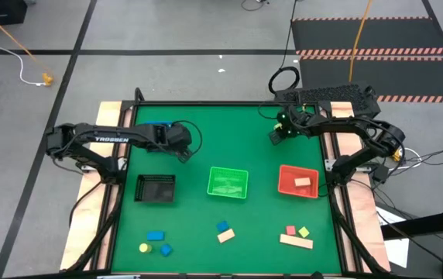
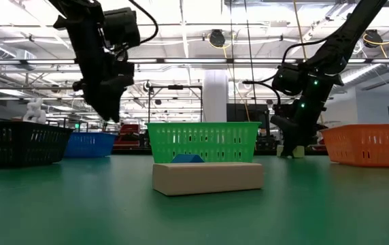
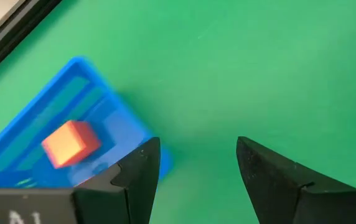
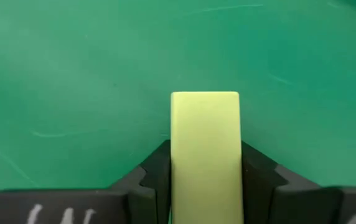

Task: Sort & place blocks by color
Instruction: Put the top right light green block into the black basket

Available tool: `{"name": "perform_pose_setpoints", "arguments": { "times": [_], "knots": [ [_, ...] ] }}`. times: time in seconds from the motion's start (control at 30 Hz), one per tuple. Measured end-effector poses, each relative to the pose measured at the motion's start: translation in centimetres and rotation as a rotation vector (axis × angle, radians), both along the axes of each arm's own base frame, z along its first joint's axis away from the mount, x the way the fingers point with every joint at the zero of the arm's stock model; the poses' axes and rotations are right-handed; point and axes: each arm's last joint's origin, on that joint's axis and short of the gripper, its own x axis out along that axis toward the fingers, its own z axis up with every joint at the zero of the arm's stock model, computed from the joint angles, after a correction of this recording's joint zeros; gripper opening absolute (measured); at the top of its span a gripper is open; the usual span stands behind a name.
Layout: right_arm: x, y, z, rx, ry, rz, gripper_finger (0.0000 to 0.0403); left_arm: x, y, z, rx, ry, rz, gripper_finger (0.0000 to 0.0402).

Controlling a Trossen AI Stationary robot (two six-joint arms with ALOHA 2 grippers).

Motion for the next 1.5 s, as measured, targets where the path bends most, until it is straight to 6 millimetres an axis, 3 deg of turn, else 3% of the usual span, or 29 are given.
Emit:
{"name": "perform_pose_setpoints", "arguments": {
  "times": [0.13, 0.3, 0.53, 0.9, 1.13, 1.3, 1.5],
  "knots": [
    [0.7, 0.0, 0.9, 0.031, -0.160, 0.014, 0.0112, 1.1, -0.8, 0.4, 0.030, -0.076, -0.076, 0.0214],
    [2.3, -0.1, 3.5, 0.071, -0.514, 0.101, 0.0112, 2.8, -2.1, 1.2, 0.118, -0.183, -0.257, 0.0214],
    [5.5, 2.3, 6.7, 0.164, -0.886, 0.313, 0.0112, 4.8, -3.9, 2.9, 0.327, -0.304, -0.545, 0.0214],
    [8.8, 9.0, 7.9, 0.229, -0.982, 0.605, 0.0112, 6.1, -6.0, 4.7, 0.579, -0.367, -0.838, 0.0214],
    [9.2, 11.0, 8.2, 0.336, -0.999, 0.708, 0.0112, 6.5, -8.5, 5.4, 0.634, -0.469, -1.136, 0.0214],
    [9.5, 12.7, 8.4, 0.398, -1.014, 0.802, 0.0112, 6.7, -9.8, 6.1, 0.714, -0.526, -1.208, 0.0214],
    [9.8, 14.5, 9.0, 0.417, -1.052, 0.872, 0.0112, 6.6, -10.9, 6.3, 0.671, -0.626, -1.321, 0.0214]
  ]
}}
